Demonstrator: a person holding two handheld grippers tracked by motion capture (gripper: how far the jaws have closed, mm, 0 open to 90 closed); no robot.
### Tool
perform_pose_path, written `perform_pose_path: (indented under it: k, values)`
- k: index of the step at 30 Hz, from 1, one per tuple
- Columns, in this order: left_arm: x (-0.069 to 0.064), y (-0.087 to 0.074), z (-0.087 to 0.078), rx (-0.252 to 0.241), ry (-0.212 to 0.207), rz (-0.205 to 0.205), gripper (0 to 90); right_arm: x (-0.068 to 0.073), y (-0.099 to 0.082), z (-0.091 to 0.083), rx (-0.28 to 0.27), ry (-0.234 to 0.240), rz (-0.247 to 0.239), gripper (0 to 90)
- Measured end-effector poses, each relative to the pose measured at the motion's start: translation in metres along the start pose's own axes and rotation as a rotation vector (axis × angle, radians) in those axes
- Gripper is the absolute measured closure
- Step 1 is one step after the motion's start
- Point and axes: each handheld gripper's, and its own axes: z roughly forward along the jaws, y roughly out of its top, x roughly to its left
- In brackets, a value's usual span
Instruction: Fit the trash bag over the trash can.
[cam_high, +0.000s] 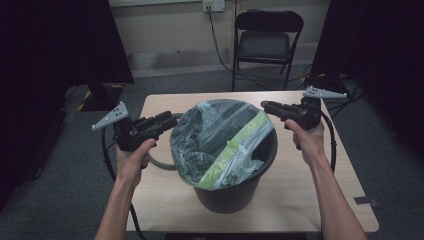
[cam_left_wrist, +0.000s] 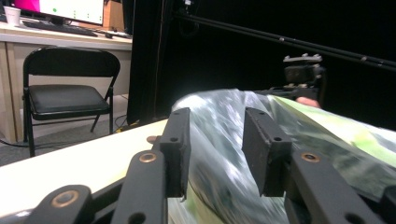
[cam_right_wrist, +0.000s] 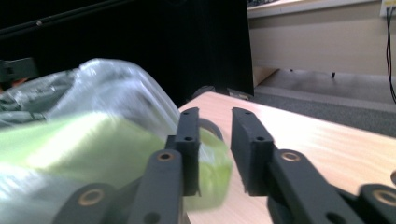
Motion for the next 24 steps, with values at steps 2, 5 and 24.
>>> perform_pose_path:
  k: [2, 5, 24]
  values:
    - [0.005, 0.004, 0.011, 0.019, 0.007, 0.014, 62.6, 0.004, 0.007, 0.0, -0.003, 0.006, -0.015, 69.5]
    - [0.01, 0.005, 0.03, 0.065, 0.02, 0.01, 58.2, 0.01, 0.016, 0.001, -0.01, 0.009, -0.031, 66.3]
    - [-0.004, -0.009, -0.002, 0.05, 0.016, 0.041, 90.0, 0.029, 0.037, 0.01, 0.025, 0.038, -0.073, 52.8]
